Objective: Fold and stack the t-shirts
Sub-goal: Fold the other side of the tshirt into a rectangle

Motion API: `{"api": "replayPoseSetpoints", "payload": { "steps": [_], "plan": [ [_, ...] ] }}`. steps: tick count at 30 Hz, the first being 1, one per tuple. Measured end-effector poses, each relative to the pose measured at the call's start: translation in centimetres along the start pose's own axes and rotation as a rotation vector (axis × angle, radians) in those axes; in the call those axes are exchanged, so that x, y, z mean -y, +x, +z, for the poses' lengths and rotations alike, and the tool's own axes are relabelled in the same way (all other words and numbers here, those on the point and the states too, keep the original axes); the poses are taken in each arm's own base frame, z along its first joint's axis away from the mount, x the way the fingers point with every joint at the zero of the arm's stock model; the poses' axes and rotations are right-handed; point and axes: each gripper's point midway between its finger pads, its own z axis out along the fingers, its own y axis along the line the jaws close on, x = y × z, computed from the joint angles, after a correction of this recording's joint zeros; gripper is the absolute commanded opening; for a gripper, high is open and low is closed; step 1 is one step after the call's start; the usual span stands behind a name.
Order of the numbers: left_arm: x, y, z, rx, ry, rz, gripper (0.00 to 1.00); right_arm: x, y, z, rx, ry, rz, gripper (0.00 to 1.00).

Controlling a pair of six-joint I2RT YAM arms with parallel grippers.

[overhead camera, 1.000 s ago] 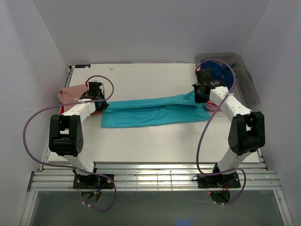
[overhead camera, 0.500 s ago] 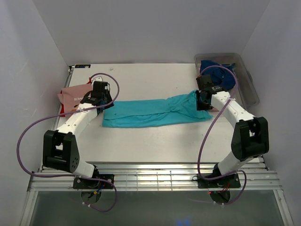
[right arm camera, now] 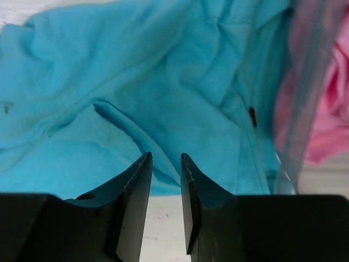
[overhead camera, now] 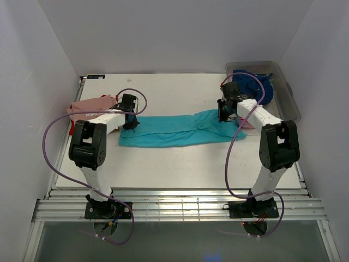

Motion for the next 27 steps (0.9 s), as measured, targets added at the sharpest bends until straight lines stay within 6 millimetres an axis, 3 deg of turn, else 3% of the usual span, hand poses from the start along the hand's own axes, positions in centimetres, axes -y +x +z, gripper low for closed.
{"api": "replayPoseSetpoints", "payload": {
  "steps": [5,13,20,27],
  "plan": [
    [0.4,-0.9,0.6,0.025,-0.01,-0.014,0.02,-2.1,-1.4,2.9,-0.024,-0.088,-0.008,0.35],
    [0.1,-1.1,0.7,0.051,-0.036,-0.048,0.02,-4.5,-3.2,3.8,-0.004,-0.206,-0.017,0.36],
    [-0.1,-0.9,0.6,0.054,-0.037,-0.066,0.01,-5.6,-2.8,3.8,-0.009,-0.274,-0.011,0.36],
    [-0.1,-0.8,0.5,0.055,-0.037,-0.066,0.0,-6.4,-0.3,4.5,-0.068,-0.312,-0.001,0.36]
  ]
}}
